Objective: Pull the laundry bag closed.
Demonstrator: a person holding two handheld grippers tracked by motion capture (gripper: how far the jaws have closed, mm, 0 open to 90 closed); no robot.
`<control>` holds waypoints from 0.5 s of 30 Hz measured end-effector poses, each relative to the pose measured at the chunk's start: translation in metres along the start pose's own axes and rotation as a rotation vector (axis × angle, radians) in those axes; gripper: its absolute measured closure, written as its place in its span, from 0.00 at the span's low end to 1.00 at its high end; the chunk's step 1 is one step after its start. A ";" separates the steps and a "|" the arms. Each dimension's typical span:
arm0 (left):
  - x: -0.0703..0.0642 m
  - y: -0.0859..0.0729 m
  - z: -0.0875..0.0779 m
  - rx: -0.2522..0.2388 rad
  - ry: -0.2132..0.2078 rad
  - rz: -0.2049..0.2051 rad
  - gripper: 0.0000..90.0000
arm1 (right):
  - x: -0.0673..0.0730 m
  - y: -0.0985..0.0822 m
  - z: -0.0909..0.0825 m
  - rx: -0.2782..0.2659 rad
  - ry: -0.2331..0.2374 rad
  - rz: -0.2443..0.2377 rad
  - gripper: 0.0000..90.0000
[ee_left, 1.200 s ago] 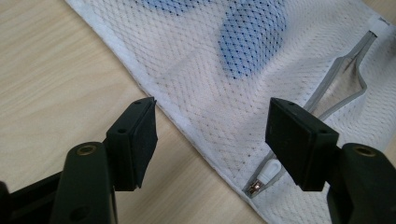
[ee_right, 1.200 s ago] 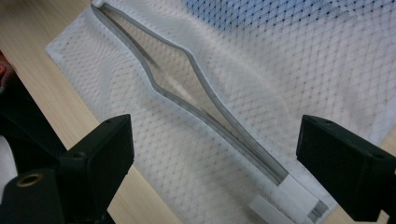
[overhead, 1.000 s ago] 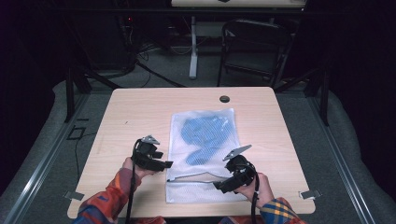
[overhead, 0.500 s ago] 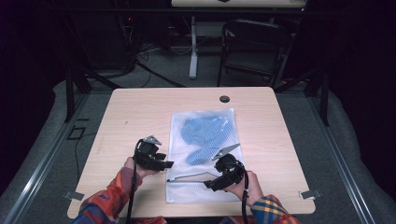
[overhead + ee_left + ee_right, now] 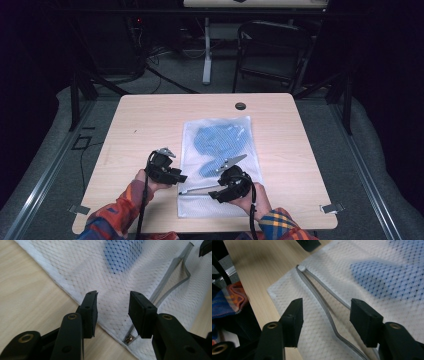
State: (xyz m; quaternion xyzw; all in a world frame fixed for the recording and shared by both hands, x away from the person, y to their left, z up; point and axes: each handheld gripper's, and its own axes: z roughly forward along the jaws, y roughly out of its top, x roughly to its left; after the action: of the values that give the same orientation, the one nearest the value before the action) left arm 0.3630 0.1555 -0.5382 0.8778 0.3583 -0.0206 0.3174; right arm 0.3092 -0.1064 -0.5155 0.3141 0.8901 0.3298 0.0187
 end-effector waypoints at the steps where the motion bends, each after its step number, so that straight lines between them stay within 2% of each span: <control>1: 0.000 0.000 0.001 0.006 -0.007 0.004 0.68 | 0.001 0.001 0.002 -0.010 0.001 0.001 0.52; 4: 0.000 0.000 0.002 0.017 -0.014 0.009 0.71 | 0.004 0.004 0.008 0.004 0.027 0.002 0.58; 9: 0.002 -0.001 0.003 0.035 -0.024 0.011 0.77 | 0.009 0.008 0.020 0.028 0.050 -0.016 0.64; 11: 0.003 -0.002 0.003 0.054 -0.033 0.009 0.80 | 0.013 0.013 0.028 0.035 0.065 -0.030 0.69; 15: 0.005 -0.004 0.004 0.077 -0.040 0.001 0.83 | 0.019 0.020 0.038 0.042 0.090 -0.032 0.73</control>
State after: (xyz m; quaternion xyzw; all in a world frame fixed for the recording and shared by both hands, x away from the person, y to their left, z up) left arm 0.3648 0.1585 -0.5445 0.8890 0.3502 -0.0515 0.2904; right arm 0.3137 -0.0618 -0.5301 0.2850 0.9017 0.3244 -0.0226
